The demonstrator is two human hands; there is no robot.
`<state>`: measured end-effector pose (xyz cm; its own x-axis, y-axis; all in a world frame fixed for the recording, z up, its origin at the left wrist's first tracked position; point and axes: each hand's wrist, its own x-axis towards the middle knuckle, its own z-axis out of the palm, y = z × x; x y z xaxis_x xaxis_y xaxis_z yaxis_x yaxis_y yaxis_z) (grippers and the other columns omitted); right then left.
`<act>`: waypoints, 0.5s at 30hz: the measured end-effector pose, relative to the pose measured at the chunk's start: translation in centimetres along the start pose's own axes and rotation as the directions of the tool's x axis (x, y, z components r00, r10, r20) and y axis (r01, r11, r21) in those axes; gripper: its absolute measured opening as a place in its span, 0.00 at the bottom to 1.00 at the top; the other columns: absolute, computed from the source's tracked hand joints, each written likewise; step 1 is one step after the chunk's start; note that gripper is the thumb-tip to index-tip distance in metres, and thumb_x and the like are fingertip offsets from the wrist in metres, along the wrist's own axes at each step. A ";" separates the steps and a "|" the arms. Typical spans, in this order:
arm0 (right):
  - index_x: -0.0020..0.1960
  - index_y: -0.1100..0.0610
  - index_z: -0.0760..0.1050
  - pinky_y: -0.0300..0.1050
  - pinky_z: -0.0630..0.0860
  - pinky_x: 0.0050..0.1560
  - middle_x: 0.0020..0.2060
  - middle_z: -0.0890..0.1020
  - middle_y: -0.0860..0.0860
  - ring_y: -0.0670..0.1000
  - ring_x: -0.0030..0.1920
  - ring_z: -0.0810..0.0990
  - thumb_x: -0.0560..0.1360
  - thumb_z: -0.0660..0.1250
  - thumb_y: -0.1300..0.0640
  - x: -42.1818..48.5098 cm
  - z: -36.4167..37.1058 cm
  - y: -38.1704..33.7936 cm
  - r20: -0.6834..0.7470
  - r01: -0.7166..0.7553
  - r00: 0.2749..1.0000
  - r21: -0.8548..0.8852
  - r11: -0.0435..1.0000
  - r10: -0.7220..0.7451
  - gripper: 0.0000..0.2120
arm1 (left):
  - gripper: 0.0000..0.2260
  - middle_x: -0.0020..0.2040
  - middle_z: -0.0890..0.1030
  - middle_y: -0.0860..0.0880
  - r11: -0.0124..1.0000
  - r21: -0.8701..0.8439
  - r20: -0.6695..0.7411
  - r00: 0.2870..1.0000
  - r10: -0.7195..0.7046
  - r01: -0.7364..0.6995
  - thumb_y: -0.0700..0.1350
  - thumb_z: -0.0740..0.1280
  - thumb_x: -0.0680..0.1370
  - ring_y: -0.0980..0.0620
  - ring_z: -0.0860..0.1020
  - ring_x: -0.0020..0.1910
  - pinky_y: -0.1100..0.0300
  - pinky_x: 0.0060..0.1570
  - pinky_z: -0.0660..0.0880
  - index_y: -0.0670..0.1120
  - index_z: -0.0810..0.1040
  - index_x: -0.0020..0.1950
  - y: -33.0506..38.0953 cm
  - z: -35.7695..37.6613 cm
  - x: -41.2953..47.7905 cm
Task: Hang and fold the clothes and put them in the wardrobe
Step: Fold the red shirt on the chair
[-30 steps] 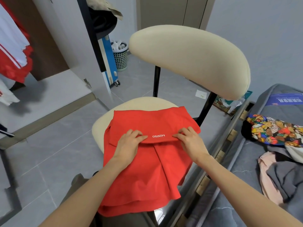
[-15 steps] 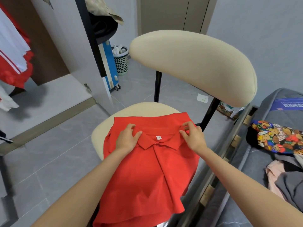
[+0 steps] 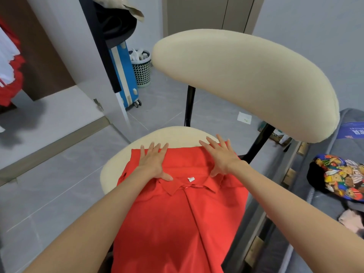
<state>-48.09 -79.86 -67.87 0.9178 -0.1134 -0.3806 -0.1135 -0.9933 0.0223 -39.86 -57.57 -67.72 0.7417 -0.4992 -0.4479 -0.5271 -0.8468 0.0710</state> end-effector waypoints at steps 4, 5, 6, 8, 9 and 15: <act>0.79 0.47 0.44 0.63 0.41 0.75 0.75 0.58 0.55 0.60 0.77 0.47 0.62 0.80 0.50 1.6 -1.3 -0.7 0.145 0.010 0.989 -0.039 0.999 -0.004 0.58 | 0.55 0.75 0.61 0.44 0.999 0.033 0.039 0.999 0.025 -0.026 0.66 0.74 0.64 0.44 0.58 0.75 0.43 0.75 0.41 0.46 0.46 0.79 -0.5 -0.6 1.1; 0.78 0.50 0.48 0.62 0.42 0.75 0.72 0.62 0.57 0.60 0.75 0.52 0.62 0.80 0.49 1.8 -1.6 -1.0 0.161 0.009 0.987 -0.067 0.998 0.002 0.56 | 0.54 0.73 0.63 0.44 0.998 0.050 0.038 0.999 0.026 -0.027 0.67 0.74 0.64 0.44 0.60 0.74 0.44 0.75 0.43 0.46 0.51 0.79 -0.5 -0.7 1.3; 0.76 0.54 0.53 0.61 0.44 0.76 0.69 0.65 0.57 0.60 0.73 0.57 0.61 0.81 0.48 2.0 -1.9 -1.3 0.174 0.009 0.985 -0.102 0.995 0.009 0.53 | 0.51 0.70 0.67 0.44 0.998 0.064 0.040 0.999 0.016 -0.019 0.67 0.74 0.63 0.44 0.63 0.72 0.43 0.75 0.46 0.45 0.56 0.77 -0.4 -0.7 1.4; 0.69 0.58 0.65 0.58 0.49 0.76 0.64 0.72 0.56 0.58 0.69 0.64 0.62 0.80 0.46 2.2 -2.3 -1.7 0.194 0.027 0.981 -0.172 0.985 0.007 0.42 | 0.44 0.63 0.74 0.46 0.997 0.074 0.050 0.999 -0.011 0.008 0.68 0.74 0.62 0.44 0.70 0.66 0.46 0.70 0.58 0.44 0.65 0.68 -0.2 -0.8 1.5; 0.65 0.58 0.69 0.56 0.52 0.75 0.61 0.75 0.55 0.57 0.66 0.68 0.62 0.79 0.45 2.2 -2.4 -1.7 0.199 0.038 0.980 -0.190 0.981 0.001 0.37 | 0.39 0.60 0.77 0.47 0.997 0.078 0.053 0.998 -0.017 0.013 0.67 0.74 0.62 0.45 0.73 0.62 0.51 0.65 0.62 0.44 0.68 0.63 0.0 -0.9 1.6; 0.55 0.56 0.75 0.44 0.70 0.42 0.52 0.80 0.54 0.56 0.51 0.80 0.64 0.78 0.48 1.5 -3.2 -2.1 0.091 0.006 0.996 -0.187 0.982 0.011 0.24 | 0.26 0.55 0.80 0.49 0.979 0.203 -0.098 0.995 0.003 0.017 0.63 0.74 0.67 0.48 0.78 0.56 0.57 0.56 0.64 0.47 0.75 0.54 0.3 -2.6 1.2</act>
<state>-45.30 -77.99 -65.52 0.8780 -0.1217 -0.4630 -0.0347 -0.9808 0.1921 -38.06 -58.95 -65.92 0.7771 -0.5174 -0.3585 -0.5877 -0.8004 -0.1187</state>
